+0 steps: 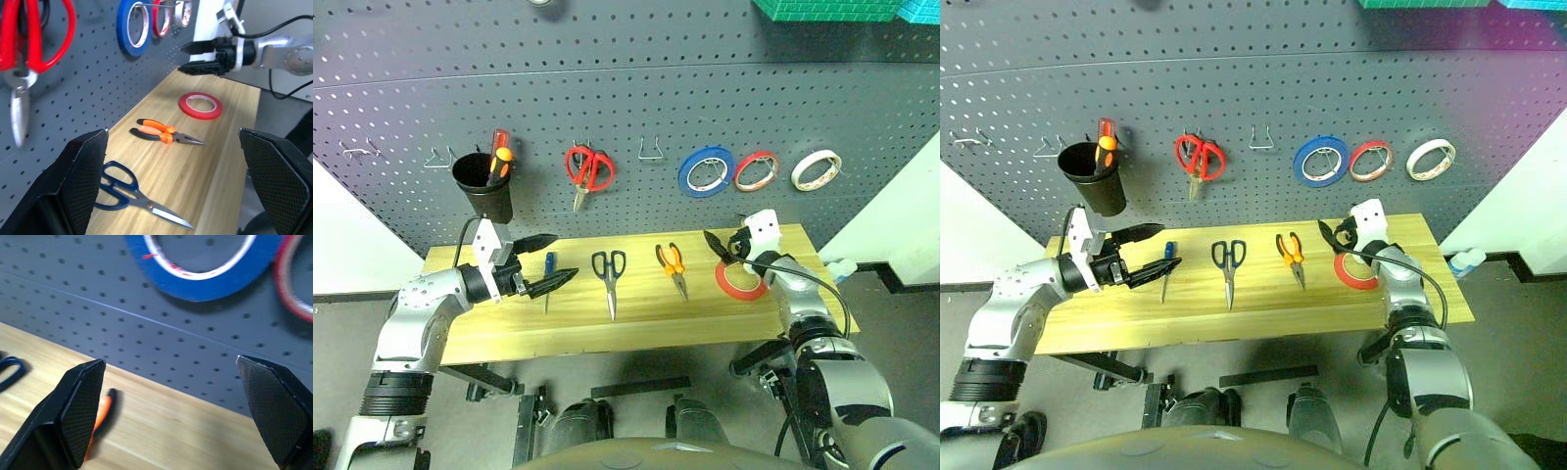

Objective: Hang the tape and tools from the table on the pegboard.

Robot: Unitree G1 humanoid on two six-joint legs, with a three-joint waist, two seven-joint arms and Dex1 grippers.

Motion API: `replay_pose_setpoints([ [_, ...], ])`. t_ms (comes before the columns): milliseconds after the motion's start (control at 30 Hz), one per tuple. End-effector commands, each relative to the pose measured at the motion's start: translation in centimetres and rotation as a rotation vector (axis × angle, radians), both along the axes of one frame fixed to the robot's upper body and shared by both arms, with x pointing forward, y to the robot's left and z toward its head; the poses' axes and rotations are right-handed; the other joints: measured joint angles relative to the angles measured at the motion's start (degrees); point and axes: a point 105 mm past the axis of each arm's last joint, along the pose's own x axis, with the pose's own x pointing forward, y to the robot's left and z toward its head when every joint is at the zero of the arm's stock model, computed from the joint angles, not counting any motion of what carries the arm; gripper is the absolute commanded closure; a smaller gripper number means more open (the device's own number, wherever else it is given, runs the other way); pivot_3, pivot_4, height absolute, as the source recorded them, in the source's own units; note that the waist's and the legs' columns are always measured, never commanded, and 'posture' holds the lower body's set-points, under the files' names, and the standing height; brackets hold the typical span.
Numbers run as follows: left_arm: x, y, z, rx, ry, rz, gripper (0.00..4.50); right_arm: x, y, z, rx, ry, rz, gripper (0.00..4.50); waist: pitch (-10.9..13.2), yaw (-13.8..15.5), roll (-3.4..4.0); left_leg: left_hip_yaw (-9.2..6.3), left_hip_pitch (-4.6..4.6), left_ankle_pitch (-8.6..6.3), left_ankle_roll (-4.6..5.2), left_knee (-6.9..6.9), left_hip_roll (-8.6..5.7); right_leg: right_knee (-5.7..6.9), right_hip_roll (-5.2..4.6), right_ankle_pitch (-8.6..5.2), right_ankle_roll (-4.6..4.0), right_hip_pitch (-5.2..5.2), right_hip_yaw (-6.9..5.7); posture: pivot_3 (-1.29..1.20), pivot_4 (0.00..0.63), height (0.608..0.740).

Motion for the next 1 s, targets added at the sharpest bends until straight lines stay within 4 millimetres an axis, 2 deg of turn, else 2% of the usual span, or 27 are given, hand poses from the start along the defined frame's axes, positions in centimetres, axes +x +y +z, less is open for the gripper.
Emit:
replay_pose_setpoints([
  [33, 0.2, -0.2, 1.5, -0.006, -0.053, 0.015, 0.03, 0.0, -0.7, 0.1, -0.065, 0.025, 0.023, 0.0, 0.67, -0.01, 0.05, 0.0, 0.0, -0.01, 0.01, 0.0, 0.0, -0.01, -0.02, 0.0, 0.0, 0.0, 0.0, -0.13, 0.171, 0.74],
  [433, -0.9, -1.6, 1.8, -0.013, -0.004, -0.049, 0.03, -2.0, -3.2, -1.8, -0.149, 0.184, 0.073, 0.0, 4.77, -0.05, 0.03, 0.0, -0.14, -0.07, 0.13, 0.0, 0.02, -0.18, -0.08, 0.0, -0.02, -0.06, 0.0, -0.16, 0.252, 0.74],
  [533, -1.2, -2.0, 2.1, -0.022, 0.012, -0.076, 0.03, -2.6, -3.3, -2.5, -0.164, 0.221, 0.098, 0.0, 5.52, -0.06, 0.03, 0.0, -0.15, -0.08, 0.15, 0.01, 0.02, -0.23, -0.1, 0.0, -0.01, -0.05, 0.0, -0.17, 0.263, 0.74],
  [800, -2.3, -2.6, 3.2, -0.005, -0.002, -0.175, 0.03, -3.3, -3.5, -2.6, -0.157, 0.243, 0.111, 0.0, 7.0, -0.09, 0.03, 0.0, -0.18, -0.09, 0.15, 0.0, 0.02, -0.32, -0.1, 0.0, -0.01, -0.05, -0.03, -0.19, 0.279, 0.74],
  [1000, -3.0, -2.4, 3.8, 0.03, -0.035, -0.218, 0.03, -3.8, -4.2, -3.2, -0.178, 0.287, 0.104, 0.0, 7.7, -0.05, 0.03, 0.0, -0.22, -0.11, 0.15, -0.03, 0.02, -0.51, -0.1, 0.01, 0.0, -0.01, -0.08, -0.19, 0.287, 0.74],
])
